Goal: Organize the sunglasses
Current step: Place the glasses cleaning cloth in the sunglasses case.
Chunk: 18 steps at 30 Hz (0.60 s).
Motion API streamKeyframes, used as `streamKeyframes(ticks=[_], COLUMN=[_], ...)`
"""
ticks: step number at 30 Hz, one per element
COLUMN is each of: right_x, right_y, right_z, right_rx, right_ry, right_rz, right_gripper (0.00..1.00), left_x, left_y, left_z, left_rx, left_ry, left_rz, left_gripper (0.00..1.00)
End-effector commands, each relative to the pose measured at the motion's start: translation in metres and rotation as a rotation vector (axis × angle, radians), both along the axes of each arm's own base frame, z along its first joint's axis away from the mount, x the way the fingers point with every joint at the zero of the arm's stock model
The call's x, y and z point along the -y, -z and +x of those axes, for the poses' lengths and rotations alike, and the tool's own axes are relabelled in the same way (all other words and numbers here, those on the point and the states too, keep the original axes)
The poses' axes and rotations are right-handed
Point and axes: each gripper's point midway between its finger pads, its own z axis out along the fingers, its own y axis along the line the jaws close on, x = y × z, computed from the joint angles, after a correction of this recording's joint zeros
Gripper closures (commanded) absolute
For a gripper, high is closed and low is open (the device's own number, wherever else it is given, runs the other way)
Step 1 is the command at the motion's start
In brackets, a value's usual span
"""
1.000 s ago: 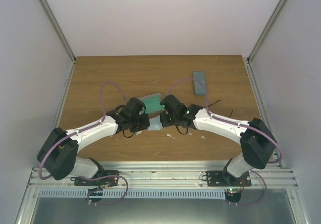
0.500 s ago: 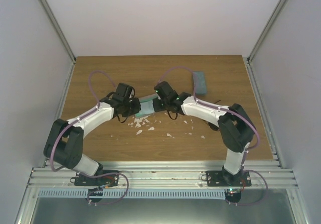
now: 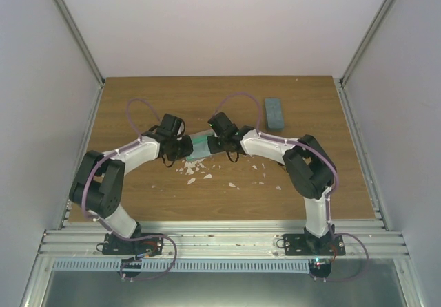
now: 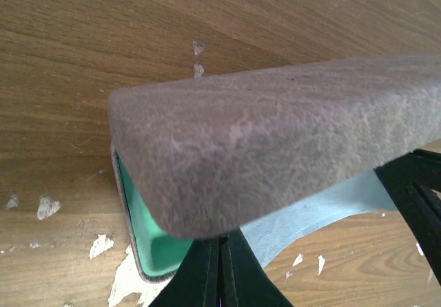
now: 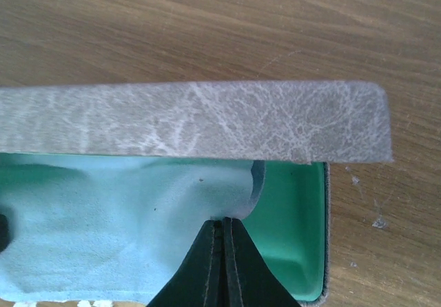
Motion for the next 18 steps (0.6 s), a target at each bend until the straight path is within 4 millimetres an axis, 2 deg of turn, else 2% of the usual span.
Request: streamKeyframes(ticks=[1, 10, 18], right_x=[-0.002, 0.002, 0.004], right_y=[0.001, 0.009, 0.020], right_z=[0.014, 0.018, 0.016], right_rx=[0.027, 0.019, -0.008], right_ry=[0.004, 0.025, 0.023], right_rz=[0.000, -0.009, -0.025], right_gripper=[1.00, 0.99, 1.00], left_x=[0.006, 0.005, 0.002], left_y=[-0.008, 0.006, 0.011], left_z=[0.019, 0.020, 0.019], left_rx=[0.061, 0.037, 0.024], left_ry=[0.018, 0.026, 0.019], left_rz=[-0.025, -0.005, 0.017], left_gripper=[1.00, 1.00, 1.00])
